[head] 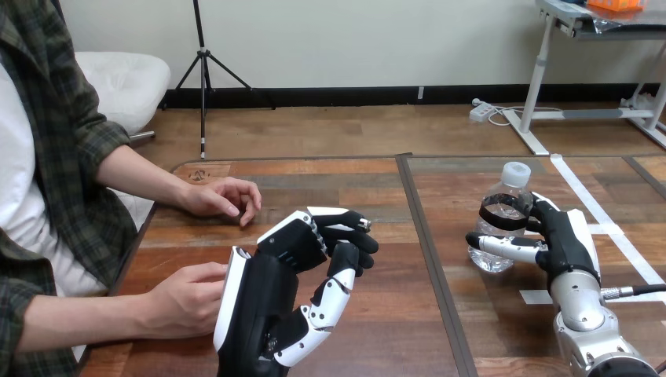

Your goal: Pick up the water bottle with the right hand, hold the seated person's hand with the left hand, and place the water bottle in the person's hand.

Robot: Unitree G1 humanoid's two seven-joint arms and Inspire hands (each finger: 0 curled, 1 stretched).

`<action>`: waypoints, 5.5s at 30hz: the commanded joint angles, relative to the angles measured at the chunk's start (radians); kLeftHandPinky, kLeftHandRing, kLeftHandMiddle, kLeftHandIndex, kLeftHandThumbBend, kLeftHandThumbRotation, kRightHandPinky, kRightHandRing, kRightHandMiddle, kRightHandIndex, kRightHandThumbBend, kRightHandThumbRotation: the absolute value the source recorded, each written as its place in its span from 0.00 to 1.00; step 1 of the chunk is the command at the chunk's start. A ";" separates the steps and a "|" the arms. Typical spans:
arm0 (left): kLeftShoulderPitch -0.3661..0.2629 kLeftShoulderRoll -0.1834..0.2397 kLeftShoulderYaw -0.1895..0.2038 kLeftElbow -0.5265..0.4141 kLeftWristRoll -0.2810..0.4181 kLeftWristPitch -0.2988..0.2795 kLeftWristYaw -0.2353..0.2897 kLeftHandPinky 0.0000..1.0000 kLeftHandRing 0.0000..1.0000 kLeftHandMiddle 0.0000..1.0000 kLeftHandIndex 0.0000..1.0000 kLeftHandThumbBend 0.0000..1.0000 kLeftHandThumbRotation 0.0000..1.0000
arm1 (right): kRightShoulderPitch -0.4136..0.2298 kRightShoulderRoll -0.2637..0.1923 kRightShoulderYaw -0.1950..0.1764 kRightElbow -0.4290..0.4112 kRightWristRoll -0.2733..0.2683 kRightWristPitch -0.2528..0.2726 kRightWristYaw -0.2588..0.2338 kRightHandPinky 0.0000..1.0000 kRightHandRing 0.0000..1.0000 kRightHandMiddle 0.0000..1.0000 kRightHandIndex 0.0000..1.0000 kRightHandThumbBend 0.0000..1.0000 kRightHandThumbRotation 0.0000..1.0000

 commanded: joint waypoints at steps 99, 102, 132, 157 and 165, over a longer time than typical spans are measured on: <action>0.002 -0.020 0.004 -0.001 -0.005 -0.026 0.028 0.38 0.46 0.52 0.56 0.22 0.25 | -0.160 0.143 -0.145 0.023 0.105 -0.060 -0.195 0.55 0.49 0.49 0.52 0.74 0.00; 0.002 -0.020 0.004 -0.002 -0.003 -0.024 0.029 0.38 0.46 0.52 0.56 0.22 0.25 | -0.159 0.142 -0.143 0.022 0.102 -0.062 -0.196 0.54 0.49 0.50 0.53 0.74 0.00; 0.000 -0.024 0.002 0.004 -0.019 -0.035 0.027 0.37 0.45 0.50 0.55 0.19 0.23 | -0.144 0.132 -0.123 0.022 0.057 -0.065 -0.200 0.45 0.49 0.52 0.51 0.76 0.00; -0.008 -0.023 0.003 0.006 -0.031 -0.038 0.025 0.35 0.44 0.49 0.53 0.19 0.22 | -0.127 0.137 -0.146 0.001 0.086 -0.187 -0.154 0.40 0.45 0.48 0.48 0.75 0.00; -0.004 -0.021 0.007 -0.009 -0.036 -0.020 0.020 0.36 0.44 0.49 0.54 0.19 0.22 | -0.124 0.142 -0.158 -0.010 0.107 -0.238 -0.129 0.37 0.43 0.48 0.48 0.75 0.00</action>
